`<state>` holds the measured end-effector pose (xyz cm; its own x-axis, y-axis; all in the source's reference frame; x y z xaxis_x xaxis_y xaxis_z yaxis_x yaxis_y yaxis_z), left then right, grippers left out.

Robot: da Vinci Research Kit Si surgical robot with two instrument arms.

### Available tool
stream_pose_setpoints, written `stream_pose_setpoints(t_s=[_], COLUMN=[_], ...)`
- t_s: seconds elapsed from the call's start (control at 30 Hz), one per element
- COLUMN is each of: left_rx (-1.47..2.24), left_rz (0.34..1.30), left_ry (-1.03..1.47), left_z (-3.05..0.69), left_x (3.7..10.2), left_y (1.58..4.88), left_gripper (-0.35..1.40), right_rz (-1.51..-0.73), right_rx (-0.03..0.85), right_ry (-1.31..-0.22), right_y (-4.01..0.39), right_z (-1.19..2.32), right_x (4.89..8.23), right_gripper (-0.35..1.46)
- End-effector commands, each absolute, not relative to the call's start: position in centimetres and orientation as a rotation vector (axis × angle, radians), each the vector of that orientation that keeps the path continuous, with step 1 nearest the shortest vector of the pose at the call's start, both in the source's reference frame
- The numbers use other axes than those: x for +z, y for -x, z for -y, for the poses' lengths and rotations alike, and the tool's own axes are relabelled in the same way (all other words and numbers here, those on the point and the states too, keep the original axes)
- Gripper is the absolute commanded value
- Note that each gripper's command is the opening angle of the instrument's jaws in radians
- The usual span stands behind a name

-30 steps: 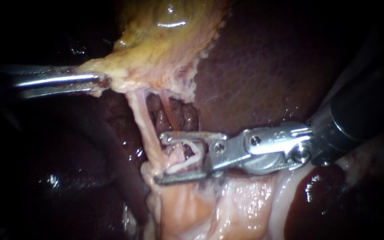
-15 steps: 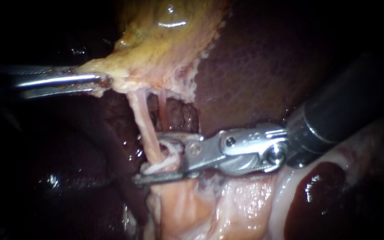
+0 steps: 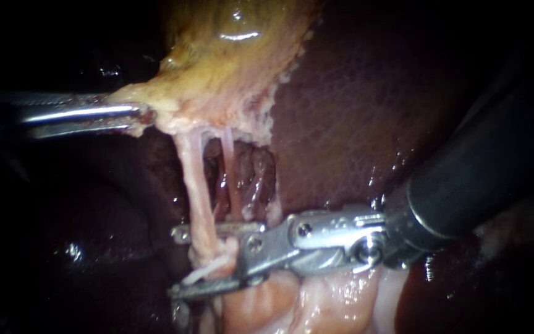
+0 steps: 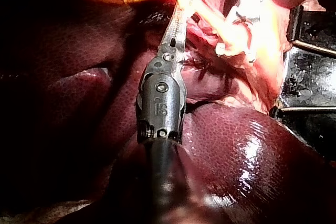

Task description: Clipping first clip left tube

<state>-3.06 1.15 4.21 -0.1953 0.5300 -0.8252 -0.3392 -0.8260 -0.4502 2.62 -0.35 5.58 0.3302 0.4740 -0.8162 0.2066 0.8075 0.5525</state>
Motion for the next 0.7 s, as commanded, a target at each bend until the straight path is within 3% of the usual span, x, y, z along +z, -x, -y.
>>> stream_pose_setpoints(t_s=[0.03, 0.7], left_rx=[2.057, 2.057], left_rz=[0.226, 0.226], left_ry=[1.522, 1.522], left_z=[-1.16, -1.16], left_x=[4.21, 4.22], left_y=[3.06, 3.06], left_gripper=[-0.35, -0.35], right_rz=[-1.244, -1.222], right_rx=[0.193, 0.259], right_ry=[-0.652, -0.676], right_y=[-2.62, -2.68], right_z=[0.36, 0.37], right_x=[5.55, 5.52], right_gripper=[0.47, 0.26])
